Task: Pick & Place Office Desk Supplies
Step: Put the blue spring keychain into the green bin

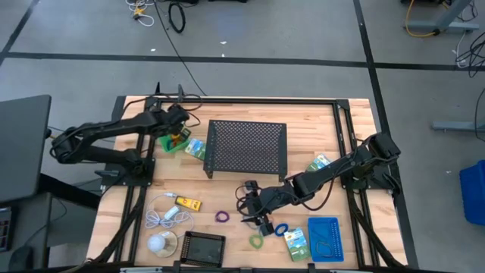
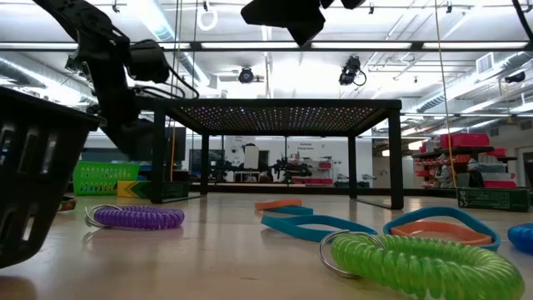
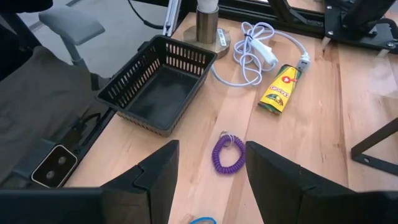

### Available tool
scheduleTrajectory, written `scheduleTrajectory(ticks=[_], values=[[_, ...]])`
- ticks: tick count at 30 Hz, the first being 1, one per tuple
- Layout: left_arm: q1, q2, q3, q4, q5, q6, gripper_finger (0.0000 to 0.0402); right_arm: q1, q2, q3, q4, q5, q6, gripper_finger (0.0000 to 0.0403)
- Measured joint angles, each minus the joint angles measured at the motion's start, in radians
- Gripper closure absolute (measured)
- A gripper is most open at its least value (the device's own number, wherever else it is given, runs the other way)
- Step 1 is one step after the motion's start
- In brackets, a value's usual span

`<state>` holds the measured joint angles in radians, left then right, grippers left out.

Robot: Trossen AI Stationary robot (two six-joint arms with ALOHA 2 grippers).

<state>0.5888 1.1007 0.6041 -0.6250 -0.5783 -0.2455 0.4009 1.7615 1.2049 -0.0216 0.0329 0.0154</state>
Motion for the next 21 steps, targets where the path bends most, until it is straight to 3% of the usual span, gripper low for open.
scheduleTrajectory(ticks=[5,8,11,18,21], values=[[0.0,-0.066,0.0,0.029,-0.027,0.023,0.0212,0.0,0.0,0.0,-0.001,0.0,0.007,0.0211],[-0.024,-0.139,0.0,0.124,0.038,0.079,0.0198,0.0,0.0,0.0,-0.021,0.021,0.03,0.0211],[-0.073,-0.23,0.0,0.27,0.2,0.163,0.0191,0.0,0.0,0.0,-0.07,0.047,0.055,0.0211],[-0.247,-0.359,0.002,0.545,0.709,0.281,0.0189,0.003,0.004,0.0,-0.193,0.064,0.141,0.0211],[-0.335,-0.362,0.002,0.572,0.812,0.283,0.0189,0.018,0.004,0.0,-0.292,0.061,0.209,0.0211]])
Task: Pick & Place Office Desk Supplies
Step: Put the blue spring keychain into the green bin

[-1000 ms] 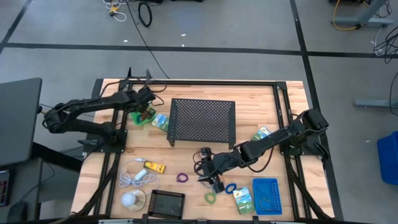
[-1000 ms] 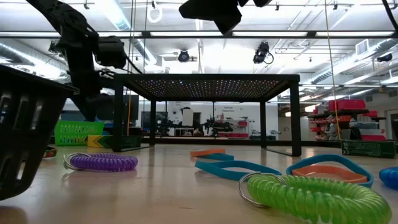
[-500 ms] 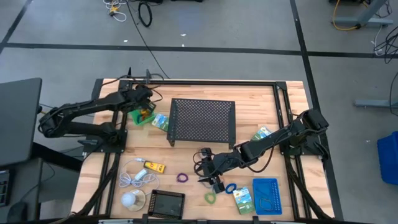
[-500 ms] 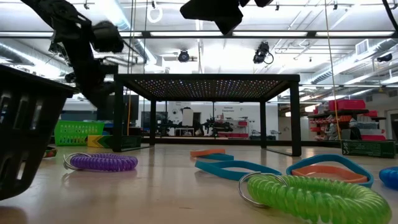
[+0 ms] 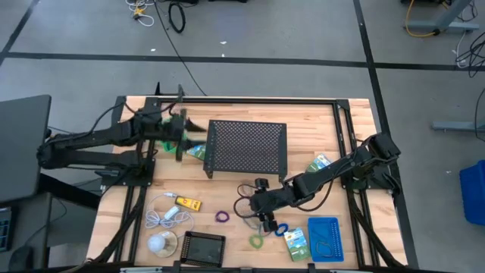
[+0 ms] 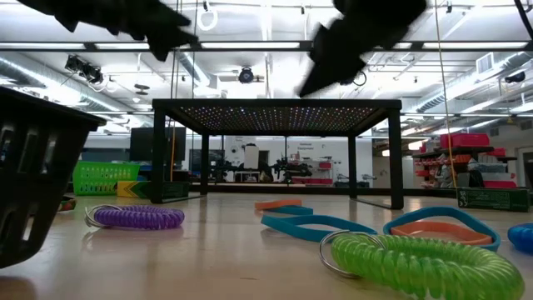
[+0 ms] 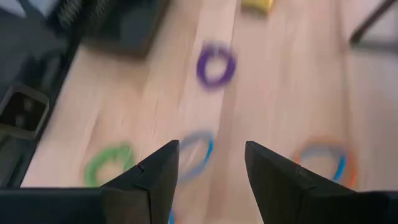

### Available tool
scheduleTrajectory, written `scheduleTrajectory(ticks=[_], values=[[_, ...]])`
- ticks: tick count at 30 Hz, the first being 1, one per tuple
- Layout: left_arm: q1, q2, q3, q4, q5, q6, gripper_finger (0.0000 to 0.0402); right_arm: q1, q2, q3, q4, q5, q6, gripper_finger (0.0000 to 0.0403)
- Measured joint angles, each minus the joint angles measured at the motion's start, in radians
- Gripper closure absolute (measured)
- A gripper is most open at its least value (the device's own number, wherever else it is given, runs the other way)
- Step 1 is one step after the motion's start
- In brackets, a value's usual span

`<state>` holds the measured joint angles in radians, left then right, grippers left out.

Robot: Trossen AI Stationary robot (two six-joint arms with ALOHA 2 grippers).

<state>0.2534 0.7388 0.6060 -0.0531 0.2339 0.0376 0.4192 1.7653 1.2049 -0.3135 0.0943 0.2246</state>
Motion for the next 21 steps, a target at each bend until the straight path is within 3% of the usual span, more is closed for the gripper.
scheduleTrajectory(ticks=[5,11,21], values=[[-0.14,0.028,-0.001,0.017,0.009,0.016,0.0189,0.044,0.001,-0.003,-0.187,-0.052,0.146,0.0211],[-0.255,0.056,-0.001,0.107,-0.009,0.031,0.0189,0.122,0.002,-0.003,-0.253,-0.078,0.275,0.0211],[-0.306,0.066,-0.001,0.147,-0.081,0.058,0.0189,0.155,0.084,-0.003,-0.339,-0.066,0.336,0.0211]])
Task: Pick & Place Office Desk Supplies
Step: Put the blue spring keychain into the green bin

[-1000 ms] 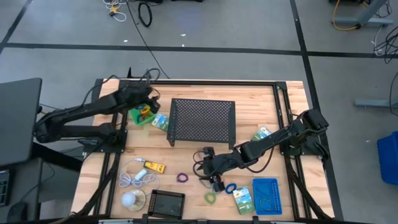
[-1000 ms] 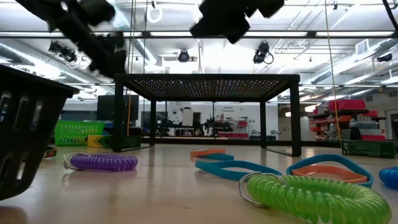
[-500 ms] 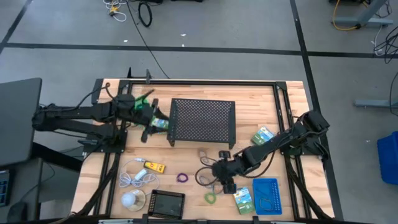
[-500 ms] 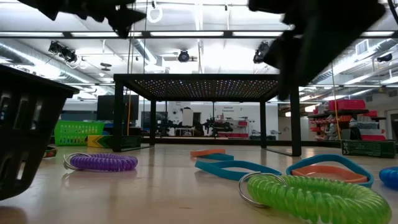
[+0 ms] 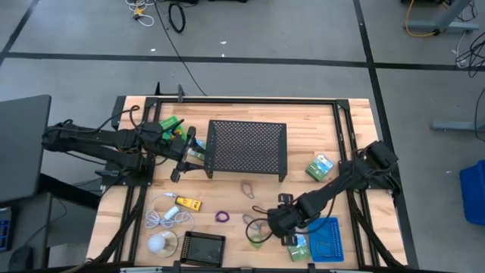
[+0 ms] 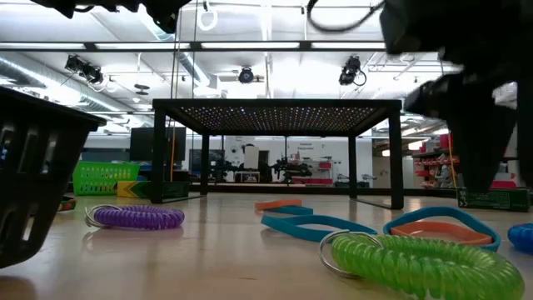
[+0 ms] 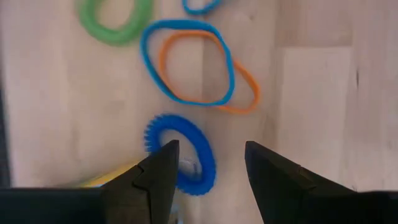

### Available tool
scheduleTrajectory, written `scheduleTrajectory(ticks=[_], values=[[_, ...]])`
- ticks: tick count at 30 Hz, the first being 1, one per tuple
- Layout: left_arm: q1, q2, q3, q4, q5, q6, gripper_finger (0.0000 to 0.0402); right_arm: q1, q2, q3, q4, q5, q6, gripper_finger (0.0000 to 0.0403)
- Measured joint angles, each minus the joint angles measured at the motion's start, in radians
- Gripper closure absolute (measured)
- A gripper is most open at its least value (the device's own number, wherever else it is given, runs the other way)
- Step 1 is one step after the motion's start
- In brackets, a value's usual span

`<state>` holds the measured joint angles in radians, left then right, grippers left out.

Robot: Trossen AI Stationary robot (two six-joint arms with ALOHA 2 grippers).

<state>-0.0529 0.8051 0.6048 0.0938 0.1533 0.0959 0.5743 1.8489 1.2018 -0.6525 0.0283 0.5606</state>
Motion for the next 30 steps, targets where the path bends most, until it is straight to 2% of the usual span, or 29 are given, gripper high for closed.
scheduleTrajectory(ticks=[16,24,27,30], values=[[0.0,0.0,0.0,-0.004,0.004,0.0,0.0189,-0.007,0.067,0.001,-0.012,-0.068,-0.061,0.0211],[0.0,0.0,0.0,-0.008,0.004,0.002,0.0189,-0.009,0.101,0.006,-0.013,-0.036,-0.075,0.0213],[0.0,0.0,0.0,-0.008,0.004,0.002,0.0189,-0.01,0.102,0.005,-0.013,-0.017,-0.076,0.0234],[0.0,0.0,0.0,-0.008,0.004,0.002,0.0189,-0.012,0.103,0.004,-0.016,0.003,-0.075,0.0284]])
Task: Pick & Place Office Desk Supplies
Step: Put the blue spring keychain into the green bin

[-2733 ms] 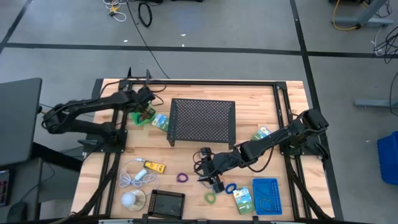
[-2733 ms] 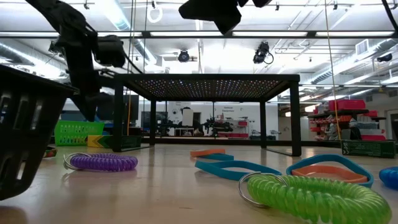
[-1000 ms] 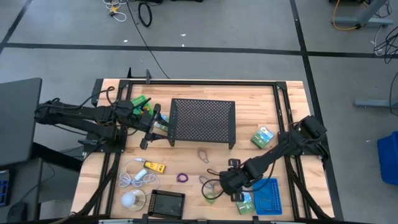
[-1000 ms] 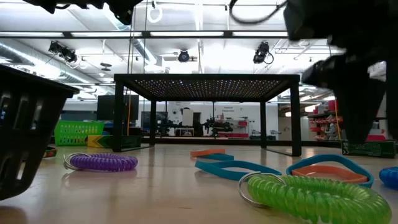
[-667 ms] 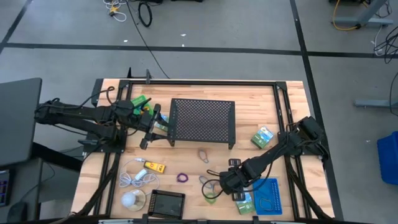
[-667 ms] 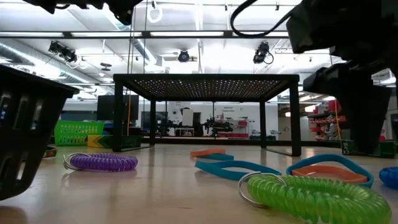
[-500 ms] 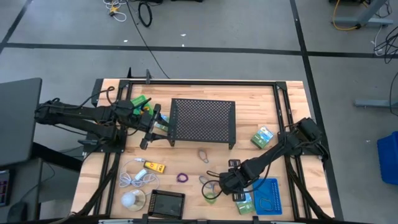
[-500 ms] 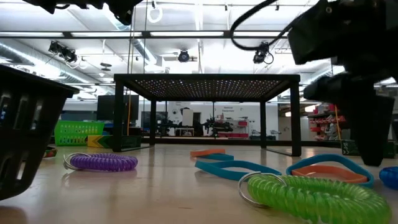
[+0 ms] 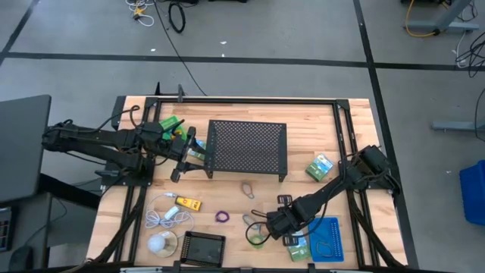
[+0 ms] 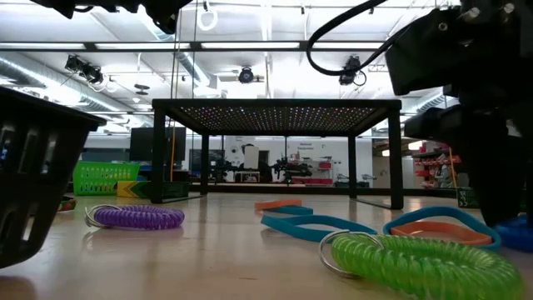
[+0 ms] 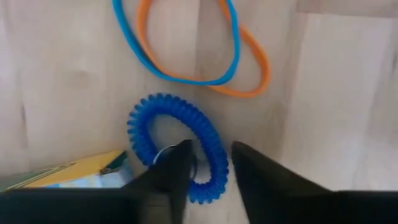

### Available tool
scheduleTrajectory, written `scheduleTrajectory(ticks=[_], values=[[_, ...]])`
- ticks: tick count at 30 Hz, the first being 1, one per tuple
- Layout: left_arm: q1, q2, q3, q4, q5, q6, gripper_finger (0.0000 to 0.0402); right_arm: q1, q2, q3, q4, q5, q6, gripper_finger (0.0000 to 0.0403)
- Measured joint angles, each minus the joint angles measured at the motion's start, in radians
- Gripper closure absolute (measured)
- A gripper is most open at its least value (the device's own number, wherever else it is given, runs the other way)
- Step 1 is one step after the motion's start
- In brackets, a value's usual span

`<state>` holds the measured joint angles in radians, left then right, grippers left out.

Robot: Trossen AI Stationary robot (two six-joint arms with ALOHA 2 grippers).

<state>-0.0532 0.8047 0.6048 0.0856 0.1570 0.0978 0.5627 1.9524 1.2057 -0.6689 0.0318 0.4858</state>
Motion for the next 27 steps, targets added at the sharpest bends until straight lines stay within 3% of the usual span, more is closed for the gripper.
scheduleTrajectory(ticks=[3,5,11,14,27], values=[[0.0,0.0,0.0,0.0,-0.002,0.0,0.0189,-0.006,0.0,-0.001,-0.006,0.009,-0.001,0.0359],[0.0,0.0,0.0,0.0,-0.003,0.0,0.0189,-0.005,0.0,-0.001,-0.006,0.018,-0.005,0.0384],[0.0,0.0,0.0,0.0,-0.003,0.004,0.0189,-0.004,-0.005,-0.001,-0.003,0.049,0.007,0.0389],[0.0,0.0,0.0,0.0,-0.003,0.007,0.0189,-0.005,-0.014,0.006,0.005,0.127,0.006,0.0389],[0.0,0.0,0.0,-0.009,-0.003,0.007,0.0189,-0.006,-0.064,0.08,-0.139,0.262,0.007,0.0392]])
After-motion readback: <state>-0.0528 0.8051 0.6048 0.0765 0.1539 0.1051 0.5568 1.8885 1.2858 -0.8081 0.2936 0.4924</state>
